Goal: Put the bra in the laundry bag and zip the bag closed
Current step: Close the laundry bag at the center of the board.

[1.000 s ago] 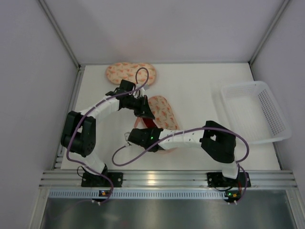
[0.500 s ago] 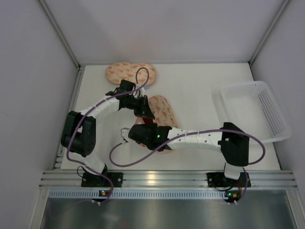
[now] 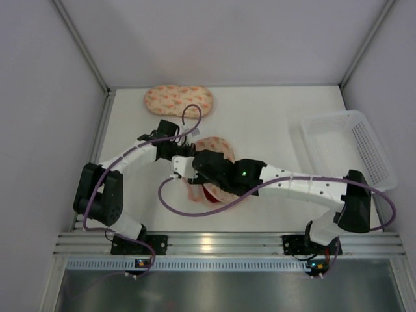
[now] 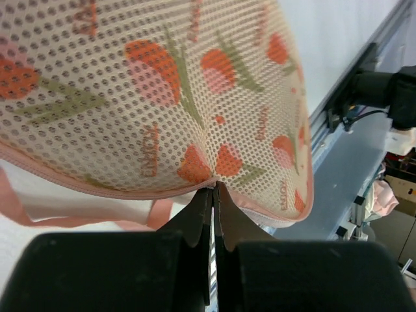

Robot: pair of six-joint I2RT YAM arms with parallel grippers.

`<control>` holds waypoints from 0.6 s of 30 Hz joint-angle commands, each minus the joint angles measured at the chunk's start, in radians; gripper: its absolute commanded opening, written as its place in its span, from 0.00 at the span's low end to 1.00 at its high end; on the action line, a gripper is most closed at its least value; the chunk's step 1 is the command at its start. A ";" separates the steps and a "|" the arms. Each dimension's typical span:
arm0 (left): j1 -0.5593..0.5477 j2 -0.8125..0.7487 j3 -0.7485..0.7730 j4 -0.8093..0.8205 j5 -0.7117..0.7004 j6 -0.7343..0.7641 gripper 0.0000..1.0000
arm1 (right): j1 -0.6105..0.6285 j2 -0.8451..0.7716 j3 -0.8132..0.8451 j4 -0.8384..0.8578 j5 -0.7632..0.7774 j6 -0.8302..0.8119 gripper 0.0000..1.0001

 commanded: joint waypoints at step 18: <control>0.054 0.328 0.053 -0.006 -0.175 0.179 0.00 | -0.904 0.046 -0.239 0.162 -1.214 0.704 0.86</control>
